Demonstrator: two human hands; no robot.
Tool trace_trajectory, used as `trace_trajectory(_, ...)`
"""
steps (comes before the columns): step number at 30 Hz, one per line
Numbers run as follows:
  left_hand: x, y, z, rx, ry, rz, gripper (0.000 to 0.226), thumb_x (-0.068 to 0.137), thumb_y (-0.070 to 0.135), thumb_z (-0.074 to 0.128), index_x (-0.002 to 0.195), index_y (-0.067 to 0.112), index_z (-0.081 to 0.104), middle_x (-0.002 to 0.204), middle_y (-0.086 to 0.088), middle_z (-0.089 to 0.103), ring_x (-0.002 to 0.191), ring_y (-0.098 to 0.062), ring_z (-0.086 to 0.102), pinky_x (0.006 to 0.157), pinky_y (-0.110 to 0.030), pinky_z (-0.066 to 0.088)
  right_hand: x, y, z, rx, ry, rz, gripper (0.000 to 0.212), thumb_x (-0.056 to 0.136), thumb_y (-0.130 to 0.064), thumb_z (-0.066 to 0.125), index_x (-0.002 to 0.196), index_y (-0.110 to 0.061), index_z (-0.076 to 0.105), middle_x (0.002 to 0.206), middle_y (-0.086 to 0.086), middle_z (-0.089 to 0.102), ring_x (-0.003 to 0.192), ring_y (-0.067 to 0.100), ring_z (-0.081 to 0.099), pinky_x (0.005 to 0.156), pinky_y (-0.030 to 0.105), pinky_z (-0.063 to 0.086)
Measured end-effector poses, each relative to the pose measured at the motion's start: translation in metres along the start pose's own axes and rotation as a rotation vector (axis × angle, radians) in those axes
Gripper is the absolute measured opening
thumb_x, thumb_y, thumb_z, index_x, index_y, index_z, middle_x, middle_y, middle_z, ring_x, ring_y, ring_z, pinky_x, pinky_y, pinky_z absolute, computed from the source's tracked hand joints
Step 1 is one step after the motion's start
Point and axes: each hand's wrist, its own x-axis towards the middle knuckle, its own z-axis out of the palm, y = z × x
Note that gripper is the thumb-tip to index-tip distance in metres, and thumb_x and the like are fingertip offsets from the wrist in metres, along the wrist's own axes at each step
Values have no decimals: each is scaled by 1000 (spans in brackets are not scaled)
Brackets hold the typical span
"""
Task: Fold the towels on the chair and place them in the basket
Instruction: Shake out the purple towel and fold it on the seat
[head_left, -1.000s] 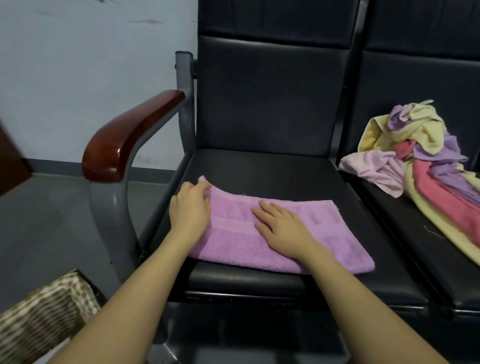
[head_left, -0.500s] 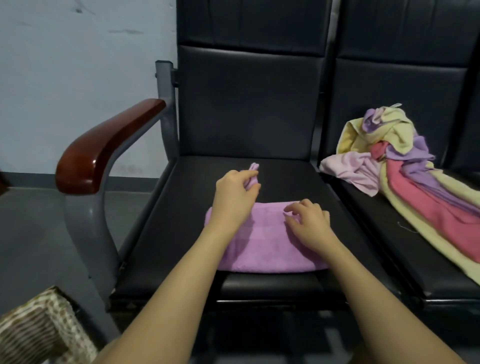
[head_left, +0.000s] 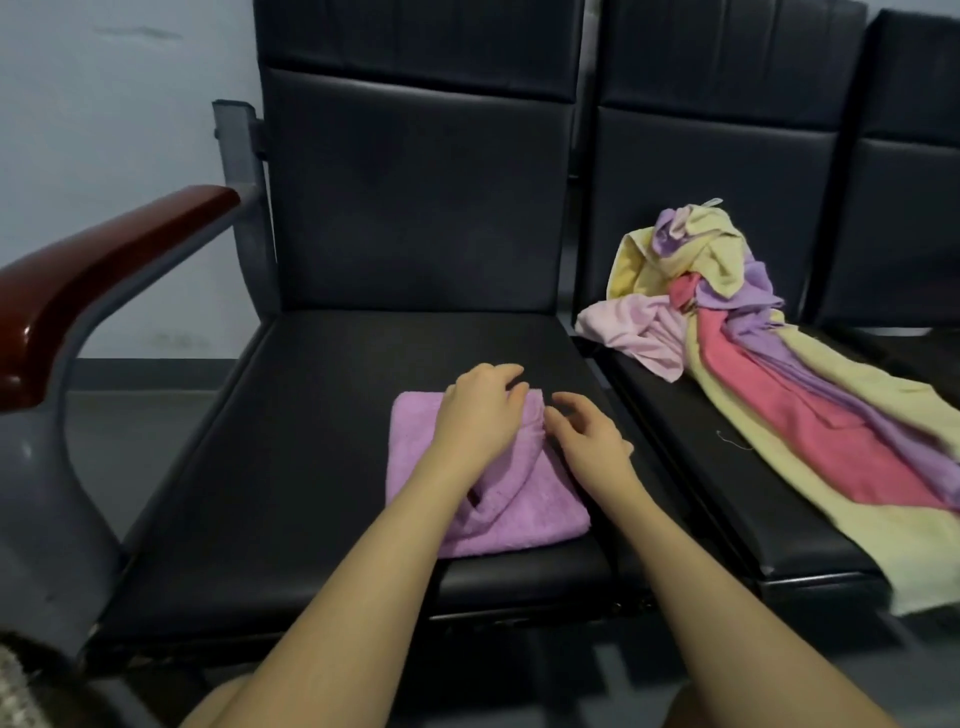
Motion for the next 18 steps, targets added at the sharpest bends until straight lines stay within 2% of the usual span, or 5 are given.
trace_trajectory(4,-5,-26,-17,272,16,-44,32,97,29,45,122,24,63,129,0,57,120,-26,46,98,-37,34,4,-4,8,32,-10,-47,27,90,-31,62,117,-34,60,87,-8,67,91,6,57,83,30,21)
trace_trajectory(9,-23,-61,-33,420,-106,-67,30,97,29,39,108,23,66,124,4,56,121,-26,45,92,-35,34,9,-13,16,128,95,-194,26,90,-15,60,107,-32,70,102,-10,69,105,10,60,108,41,33)
trace_trajectory(12,-27,-72,-42,470,-225,-37,37,100,35,34,130,30,56,142,6,46,132,-18,40,103,-36,32,9,-18,17,-40,120,-222,27,94,-15,55,117,-23,68,111,-4,66,109,13,56,95,28,24)
trace_trajectory(14,-24,-77,-44,521,-310,-40,42,102,39,30,142,34,41,154,8,30,141,-13,26,114,-39,20,11,-15,19,-182,81,-202,28,96,-20,52,120,-23,65,114,-1,62,112,16,52,88,27,20)
trace_trajectory(18,-13,-92,-44,515,-387,-80,45,103,43,23,148,40,24,159,12,10,147,-12,6,118,-44,2,14,-7,26,-374,-28,-92,31,100,-34,43,123,-28,64,123,5,47,117,25,39,99,35,21)
